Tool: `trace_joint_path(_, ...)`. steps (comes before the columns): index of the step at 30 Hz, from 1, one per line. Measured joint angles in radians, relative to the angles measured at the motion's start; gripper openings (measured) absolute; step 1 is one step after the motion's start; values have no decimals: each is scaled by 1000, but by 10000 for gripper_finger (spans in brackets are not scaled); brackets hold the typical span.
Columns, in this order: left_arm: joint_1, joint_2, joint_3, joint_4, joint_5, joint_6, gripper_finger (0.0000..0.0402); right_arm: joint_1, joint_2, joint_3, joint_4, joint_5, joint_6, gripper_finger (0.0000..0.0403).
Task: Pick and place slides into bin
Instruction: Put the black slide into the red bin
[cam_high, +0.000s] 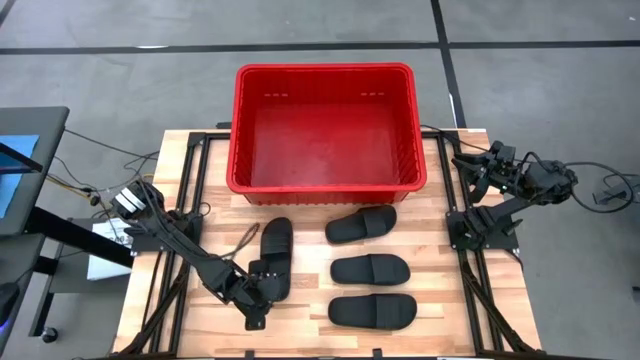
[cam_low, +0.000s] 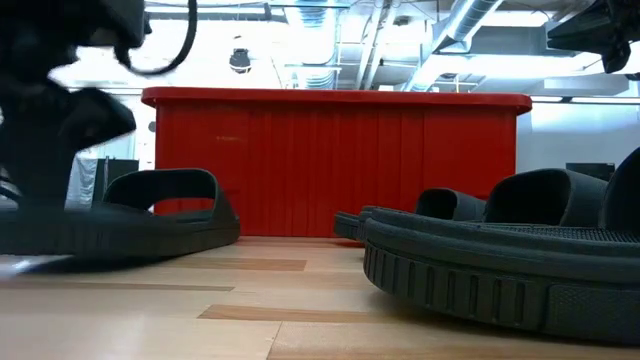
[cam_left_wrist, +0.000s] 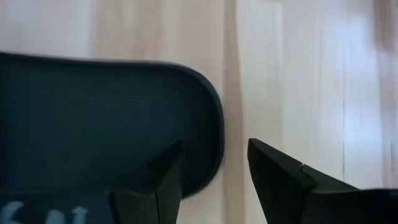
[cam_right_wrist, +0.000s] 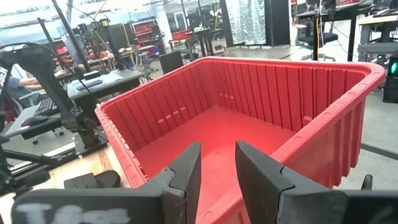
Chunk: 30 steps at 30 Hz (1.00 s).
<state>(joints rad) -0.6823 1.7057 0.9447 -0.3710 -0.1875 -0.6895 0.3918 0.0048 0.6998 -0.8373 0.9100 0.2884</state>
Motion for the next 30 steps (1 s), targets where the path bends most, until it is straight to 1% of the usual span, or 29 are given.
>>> trace_joint_path(4, -1, 61, 4, 19, -5, -8, 165, 0, 0, 0, 0, 0, 0, 91)
trace_joint_path(6, -3, 79, 7, 17, -30, -28, 165, 0, 0, 0, 0, 0, 0, 91)
trace_joint_path(12, -5, 86, 6, 15, -68, -33, 165, 0, 0, 0, 0, 0, 0, 91)
trace_joint_path(25, -5, 88, 4, -19, -79, -38, 165, 0, 0, 0, 0, 0, 0, 91)
trace_joint_path(28, -6, 105, 5, -12, -93, -70, 158, 0, 0, 0, 0, 0, 0, 91)
trace_joint_path(30, -7, 118, 8, 1, -99, -98, 146, 0, 0, 0, 0, 0, 0, 91)
